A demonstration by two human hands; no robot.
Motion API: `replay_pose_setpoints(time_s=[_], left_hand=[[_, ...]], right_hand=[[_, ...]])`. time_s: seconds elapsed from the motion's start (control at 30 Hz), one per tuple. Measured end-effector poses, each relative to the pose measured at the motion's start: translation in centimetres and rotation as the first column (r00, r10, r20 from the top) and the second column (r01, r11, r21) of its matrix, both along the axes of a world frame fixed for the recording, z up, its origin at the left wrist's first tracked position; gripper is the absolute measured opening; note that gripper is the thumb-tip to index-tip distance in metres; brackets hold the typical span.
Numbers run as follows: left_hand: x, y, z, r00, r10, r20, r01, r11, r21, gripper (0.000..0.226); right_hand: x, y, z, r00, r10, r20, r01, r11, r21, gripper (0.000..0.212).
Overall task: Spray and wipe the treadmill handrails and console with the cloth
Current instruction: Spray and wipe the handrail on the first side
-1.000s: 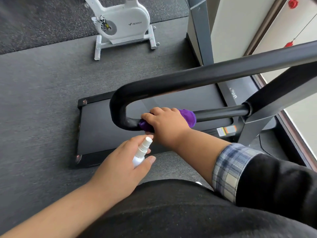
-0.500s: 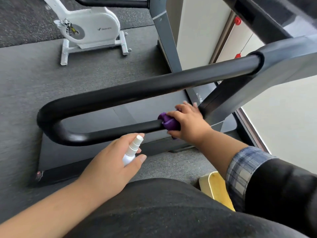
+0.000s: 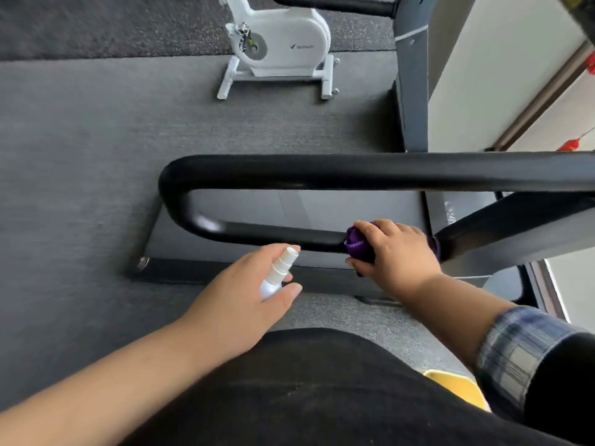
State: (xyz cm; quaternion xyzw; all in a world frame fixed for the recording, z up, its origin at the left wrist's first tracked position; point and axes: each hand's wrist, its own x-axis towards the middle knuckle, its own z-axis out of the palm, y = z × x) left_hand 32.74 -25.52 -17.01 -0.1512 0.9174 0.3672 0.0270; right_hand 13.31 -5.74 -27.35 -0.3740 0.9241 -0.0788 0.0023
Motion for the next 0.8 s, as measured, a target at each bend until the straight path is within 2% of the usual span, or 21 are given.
replay_pose_setpoints(time_s=[0.13,0.2,0.3,0.37,0.43,0.6,0.73,0.8], left_hand=[[0.7,-0.4,0.4,1.000,0.025,-0.015,-0.025,1.000,0.000,0.040],[1.2,-0.9,0.5,1.000,0.011,-0.011,-0.011,1.000,-0.019,0.042],[2.4,-2.6,0.7,1.000,0.016,-0.003,-0.016,0.999,-0.030,0.041],[3.4,-4.2,0.9,0.999,0.030,-0.015,-0.031,0.999,-0.035,0.040],[4.4,-5.9,1.0,0.999,0.047,-0.027,-0.048,0.998,-0.038,0.041],[6.7,-10.7,1.0,1.000,0.002,-0.030,-0.004,0.997,-0.075,0.043],[8.1,-14.3,0.6,0.999,-0.033,-0.037,0.029,0.996,-0.089,0.042],[8.2,-15.5,0.3,0.996,-0.071,-0.052,0.067,0.995,-0.079,0.042]], right_hand=[[1.5,-5.1,1.0,0.991,0.122,0.051,-0.123,0.992,0.002,0.072],[2.5,-7.9,1.4,0.984,0.135,0.116,-0.124,0.988,-0.095,0.065],[3.3,-11.1,2.1,0.926,0.055,0.373,0.106,0.912,-0.396,0.053],[4.2,-12.9,2.4,0.869,0.071,0.490,0.212,0.841,-0.497,0.049],[5.6,-15.1,2.9,0.828,0.128,0.545,0.240,0.799,-0.552,0.048],[9.7,-21.9,3.6,0.794,0.237,0.560,0.190,0.778,-0.598,0.046],[10.8,-23.9,3.4,0.905,0.073,0.418,0.164,0.848,-0.503,0.053],[10.8,-23.8,3.2,0.931,0.023,0.365,0.160,0.872,-0.463,0.058]])
